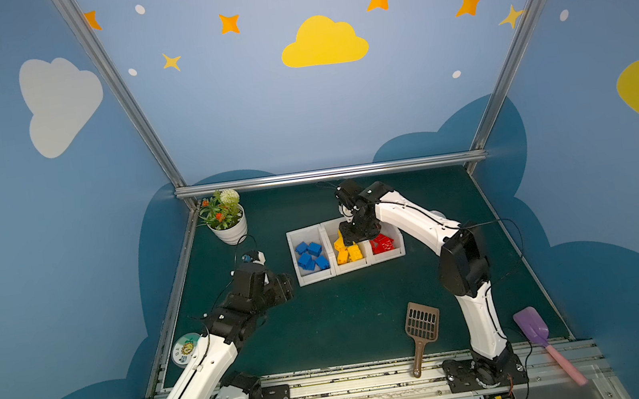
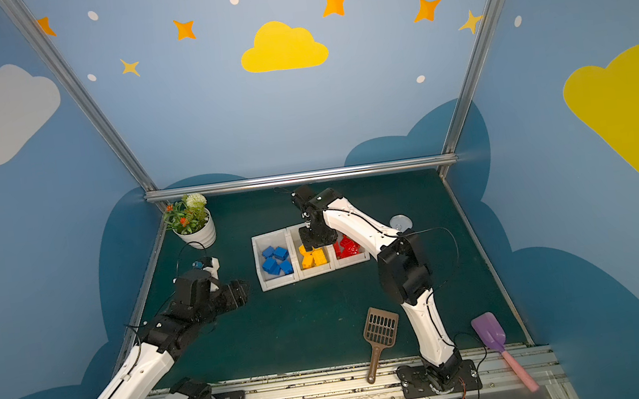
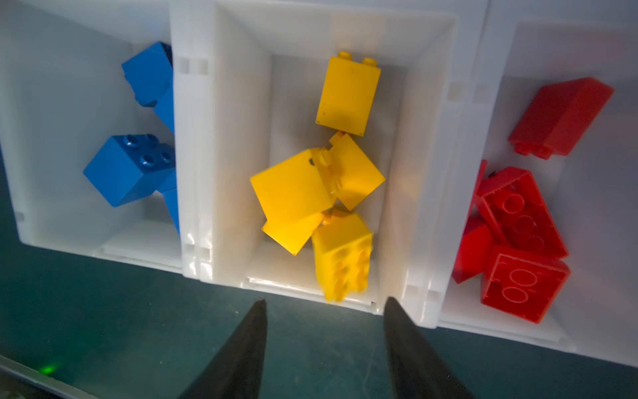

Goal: Sort the legos into containers by color

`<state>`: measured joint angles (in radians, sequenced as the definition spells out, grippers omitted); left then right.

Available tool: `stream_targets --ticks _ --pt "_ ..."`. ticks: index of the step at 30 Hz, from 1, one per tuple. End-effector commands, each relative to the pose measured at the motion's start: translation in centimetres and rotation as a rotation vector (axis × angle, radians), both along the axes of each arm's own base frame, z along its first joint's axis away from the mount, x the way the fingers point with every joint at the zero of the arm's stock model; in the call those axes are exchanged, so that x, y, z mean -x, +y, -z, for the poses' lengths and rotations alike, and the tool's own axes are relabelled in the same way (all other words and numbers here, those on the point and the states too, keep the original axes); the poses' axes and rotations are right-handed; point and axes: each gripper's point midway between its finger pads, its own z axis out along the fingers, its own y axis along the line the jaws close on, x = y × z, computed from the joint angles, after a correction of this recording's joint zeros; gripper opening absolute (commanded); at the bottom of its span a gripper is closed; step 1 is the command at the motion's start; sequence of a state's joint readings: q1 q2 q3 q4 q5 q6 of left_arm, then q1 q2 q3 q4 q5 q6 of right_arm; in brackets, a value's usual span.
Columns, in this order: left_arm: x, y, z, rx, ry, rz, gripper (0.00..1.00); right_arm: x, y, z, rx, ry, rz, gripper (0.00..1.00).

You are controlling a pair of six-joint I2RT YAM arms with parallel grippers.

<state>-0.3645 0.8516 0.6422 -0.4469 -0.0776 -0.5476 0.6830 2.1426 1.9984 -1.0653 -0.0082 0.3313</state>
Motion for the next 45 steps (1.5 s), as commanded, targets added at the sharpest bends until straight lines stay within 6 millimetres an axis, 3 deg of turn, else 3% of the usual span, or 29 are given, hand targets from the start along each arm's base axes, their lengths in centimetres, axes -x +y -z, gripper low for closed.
stream_targets --ticks 1,8,12,16,17,19,22,24,28,30,33,36,37,39,41,43,45 --pt "0.2 0.0 0.5 0.006 0.015 0.000 0.77 -0.1 -0.3 -2.1 -0.013 -0.033 -0.003 0.63" --pt "-0.1 0.2 0.5 -0.009 -0.005 -0.004 0.78 0.1 -1.5 -4.7 -0.035 -0.097 0.022 0.68" --pt "-0.8 0.9 -0.5 -0.056 -0.068 -0.011 0.80 0.5 -3.3 -8.2 -0.064 -0.215 0.046 0.70" --pt "-2.0 3.4 -3.3 -0.183 -0.215 -0.065 0.83 1.5 -6.3 -12.8 -0.121 -0.408 0.066 0.76" --pt "-2.4 4.5 -4.2 -0.220 -0.260 -0.096 0.88 2.0 -7.3 -13.5 -0.132 -0.466 0.057 0.78" --pt "-2.9 6.9 -5.5 -0.302 -0.352 -0.183 0.99 2.6 -9.7 -14.4 -0.134 -0.589 0.081 0.81" --pt "-3.8 9.7 -5.2 -0.399 -0.472 -0.274 0.99 3.6 -14.4 -14.4 -0.149 -0.766 0.189 0.85" --pt "-4.6 10.6 -3.4 -0.425 -0.526 -0.277 0.99 4.2 -17.2 -13.0 -0.169 -0.881 0.210 0.85" --pt "-6.8 12.8 1.1 -0.374 -0.456 -0.308 0.99 4.8 -22.7 -9.3 -0.131 -1.121 0.352 0.86" --pt "-8.5 12.4 2.6 -0.378 -0.391 -0.236 0.99 4.9 -25.2 -6.7 -0.061 -1.091 0.405 0.86" --pt "-10.8 11.8 4.3 -0.379 -0.392 -0.179 0.99 4.1 -27.3 -3.1 -0.007 -0.979 0.436 0.87" --pt "-12.3 10.7 5.0 -0.380 -0.394 -0.092 0.99 2.7 -28.7 0.7 0.011 -0.852 0.446 0.89" --pt "-12.5 10.6 5.5 -0.376 -0.386 -0.079 0.99 1.7 -29.5 1.1 0.020 -0.856 0.485 0.97" --pt "-12.7 9.5 7.0 -0.355 -0.430 -0.017 1.00 0.2 -30.5 1.2 0.042 -0.813 0.533 0.97" --pt "-13.2 8.7 7.0 -0.335 -0.469 0.018 0.99 -1.0 -30.6 1.5 0.033 -0.772 0.528 0.97" --pt "-13.2 9.2 7.5 -0.347 -0.364 0.020 1.00 -1.9 -30.6 1.9 0.052 -0.756 0.508 0.97" --pt "-13.4 9.5 7.2 -0.331 -0.405 -0.019 1.00 -2.4 -29.6 4.2 0.004 -0.838 0.396 0.98"
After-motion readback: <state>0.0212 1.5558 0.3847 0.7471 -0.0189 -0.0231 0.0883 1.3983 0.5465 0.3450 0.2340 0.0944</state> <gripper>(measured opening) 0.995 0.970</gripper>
